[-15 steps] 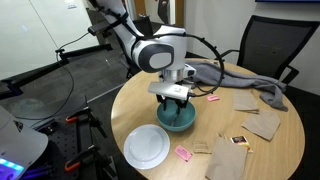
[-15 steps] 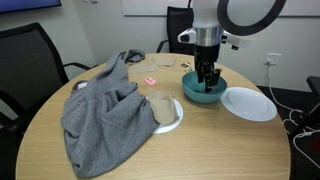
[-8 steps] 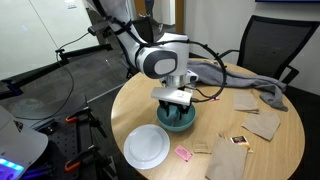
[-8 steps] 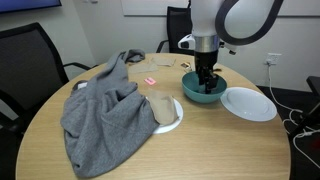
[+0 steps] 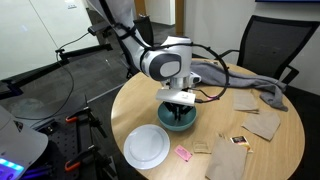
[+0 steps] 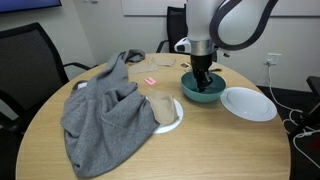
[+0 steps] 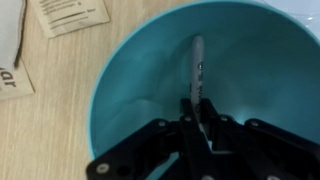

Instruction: Remove the marker from the bowl and put it on the table

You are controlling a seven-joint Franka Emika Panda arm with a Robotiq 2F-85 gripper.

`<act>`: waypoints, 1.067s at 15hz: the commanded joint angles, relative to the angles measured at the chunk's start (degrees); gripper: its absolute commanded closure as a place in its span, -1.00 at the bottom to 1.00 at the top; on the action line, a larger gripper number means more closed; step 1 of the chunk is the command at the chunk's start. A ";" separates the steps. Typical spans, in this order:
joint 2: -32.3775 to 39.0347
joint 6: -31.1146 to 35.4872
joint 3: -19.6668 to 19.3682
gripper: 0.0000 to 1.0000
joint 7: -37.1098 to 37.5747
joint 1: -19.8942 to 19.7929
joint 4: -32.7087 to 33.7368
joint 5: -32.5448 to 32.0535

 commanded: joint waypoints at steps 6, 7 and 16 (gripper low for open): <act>-9.15 -0.57 -0.38 0.93 3.37 1.47 -6.44 -3.53; -11.26 -0.81 0.18 0.93 3.50 1.26 -7.94 -3.57; -30.11 -4.23 3.28 0.93 0.32 1.90 -18.28 -1.57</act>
